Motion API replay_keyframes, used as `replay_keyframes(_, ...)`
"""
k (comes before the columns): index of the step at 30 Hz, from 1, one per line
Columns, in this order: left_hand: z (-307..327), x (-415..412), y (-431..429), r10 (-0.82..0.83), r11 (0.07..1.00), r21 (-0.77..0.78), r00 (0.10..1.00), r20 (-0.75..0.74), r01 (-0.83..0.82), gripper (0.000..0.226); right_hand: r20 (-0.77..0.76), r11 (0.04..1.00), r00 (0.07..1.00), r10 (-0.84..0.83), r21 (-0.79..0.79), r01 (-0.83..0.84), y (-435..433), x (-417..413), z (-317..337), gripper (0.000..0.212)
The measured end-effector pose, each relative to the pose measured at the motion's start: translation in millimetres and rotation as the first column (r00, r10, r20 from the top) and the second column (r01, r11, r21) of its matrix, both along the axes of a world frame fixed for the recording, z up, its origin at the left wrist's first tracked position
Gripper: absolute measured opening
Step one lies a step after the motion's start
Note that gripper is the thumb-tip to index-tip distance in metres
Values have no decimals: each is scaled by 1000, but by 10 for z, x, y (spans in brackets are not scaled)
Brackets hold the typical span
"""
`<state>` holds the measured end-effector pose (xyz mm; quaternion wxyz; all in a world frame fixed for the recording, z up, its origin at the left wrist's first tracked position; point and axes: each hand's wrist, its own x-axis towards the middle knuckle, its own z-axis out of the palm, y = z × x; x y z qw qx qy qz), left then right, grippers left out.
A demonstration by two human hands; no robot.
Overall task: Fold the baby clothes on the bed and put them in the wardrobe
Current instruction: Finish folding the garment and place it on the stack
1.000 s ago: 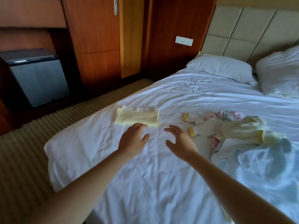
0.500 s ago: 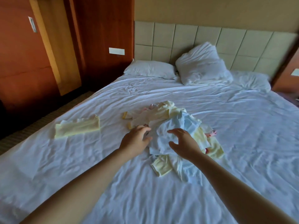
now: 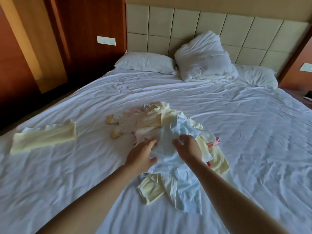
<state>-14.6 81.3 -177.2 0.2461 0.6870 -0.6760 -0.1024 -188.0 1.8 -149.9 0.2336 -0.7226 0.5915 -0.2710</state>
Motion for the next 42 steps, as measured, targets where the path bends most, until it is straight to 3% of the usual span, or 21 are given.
replay_keyframes(3,13,-56,83,-13,996,-91,999,-36,10,64,122,993,991,61,-104,-49,132,-44,44,29)
replay_keyframes(5,128,-139,151,-42,986,-162,994,-97,26,62,207,982,968,142,-155,-111,270,-124,148,12)
replay_keyframes(6,214,-203,199,-64,981,-191,989,-133,38,59,250,976,952,176,-167,-137,347,-176,223,17)
replay_keyframes(10,566,-492,464,-112,951,-305,975,-193,49,34,490,960,826,279,-160,-229,671,-443,578,28)
replay_keyframes(12,715,-633,646,-137,925,-376,969,-206,51,23,603,956,743,289,-138,-259,868,-586,746,23)
replay_keyframes(16,1000,-893,981,-189,889,-456,947,-261,51,24,685,933,655,318,-104,-345,1218,-872,1075,16)
replay_keyframes(21,1362,-1172,1199,-284,924,-366,833,-474,107,58,704,902,618,350,-76,-425,1517,-1209,1417,19)
replay_keyframes(24,1586,-1375,1298,-320,946,-235,768,-555,224,54,727,889,596,341,-43,-457,1632,-1409,1548,28)
replay_keyframes(26,1669,-1483,1354,-333,942,-174,740,-585,286,48,713,889,622,323,-2,-458,1685,-1549,1599,36)
replay_keyframes(29,1664,-1615,1392,-348,938,-194,791,-503,288,38,644,891,689,332,24,-452,1744,-1757,1615,23)
replay_keyframes(31,1627,-1683,1377,-320,943,-236,831,-456,233,31,584,912,742,331,6,-411,1751,-1891,1615,19)
replay_keyframes(34,1605,-1723,1354,-233,953,-290,828,-510,89,10,473,935,822,317,-11,-354,1698,-2123,1523,5)
replay_keyframes(38,1526,-1682,1380,-184,957,-286,851,-491,41,8,209,939,915,344,-61,-339,1596,-2371,1198,13)
replay_keyframes(40,1461,-1666,1429,-148,965,-261,898,-413,39,19,76,945,952,298,-161,-283,1588,-2390,1096,13)
replay_keyframes(42,1409,-1643,1525,-119,970,-239,946,-302,45,30,67,937,960,270,-248,-246,1620,-2360,1063,17)
